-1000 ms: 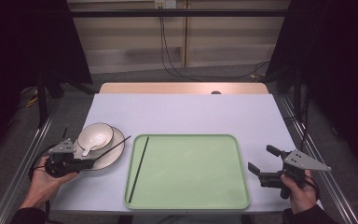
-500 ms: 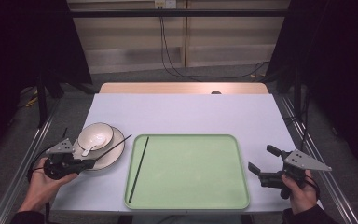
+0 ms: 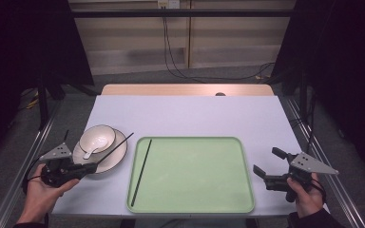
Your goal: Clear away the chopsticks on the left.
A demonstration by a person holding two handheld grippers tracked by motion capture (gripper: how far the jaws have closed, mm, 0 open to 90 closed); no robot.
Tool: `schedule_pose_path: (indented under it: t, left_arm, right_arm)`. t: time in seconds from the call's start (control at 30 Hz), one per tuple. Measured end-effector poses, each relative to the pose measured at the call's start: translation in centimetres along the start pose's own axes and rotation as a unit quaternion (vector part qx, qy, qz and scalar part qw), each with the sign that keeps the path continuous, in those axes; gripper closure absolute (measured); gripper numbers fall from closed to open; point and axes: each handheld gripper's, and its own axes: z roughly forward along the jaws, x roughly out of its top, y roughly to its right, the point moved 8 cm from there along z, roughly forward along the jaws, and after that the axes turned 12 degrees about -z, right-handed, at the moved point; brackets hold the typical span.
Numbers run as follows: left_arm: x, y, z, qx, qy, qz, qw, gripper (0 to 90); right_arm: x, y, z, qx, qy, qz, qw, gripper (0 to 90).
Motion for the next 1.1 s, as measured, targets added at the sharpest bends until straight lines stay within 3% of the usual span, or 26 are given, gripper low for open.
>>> schedule_pose_path:
  t: [0.07, 0.33, 0.43, 0.57, 0.77, 0.93, 1.1]
  left_arm:
    - [0.0, 1.3, -0.4, -0.003, 0.002, 0.003, 1.0, 85.9]
    - [-0.3, 4.1, -0.4, -0.001, 0.011, -0.005, 0.9999, 85.8]
    - [-0.1, 5.0, -0.1, 0.018, 0.018, -0.008, 0.9996, 85.8]
    - [0.3, 6.4, 0.3, 0.021, 0.027, -0.024, 0.9991, 85.8]
    - [0.6, 8.0, 2.1, 0.02, 0.026, -0.037, 0.9988, 85.8]
    - [0.9, 9.0, 3.7, 0.014, 0.028, -0.063, 0.9976, 85.8]
    - [1.2, 10.1, 5.5, 0.017, 0.004, -0.082, 0.9964, 85.8]
  right_arm:
    - [0.0, 0.0, 0.0, 0.002, -0.001, 0.001, 1.0, 3.4]
    - [0.1, 0.0, 0.1, 0.0, 0.001, -0.001, 1.0, 3.4]
    - [0.1, 0.0, 0.2, -0.001, 0.001, 0.0, 1.0, 3.4]
    - [0.1, 0.0, 0.2, -0.001, 0.0, 0.003, 1.0, 3.4]
    - [0.0, 0.0, 0.2, 0.0, -0.001, 0.0, 1.0, 3.4]
    - [0.1, 0.0, 0.1, 0.002, 0.001, 0.001, 1.0, 3.4]
    - [0.1, -0.1, 0.2, 0.002, 0.001, 0.001, 1.0, 3.4]
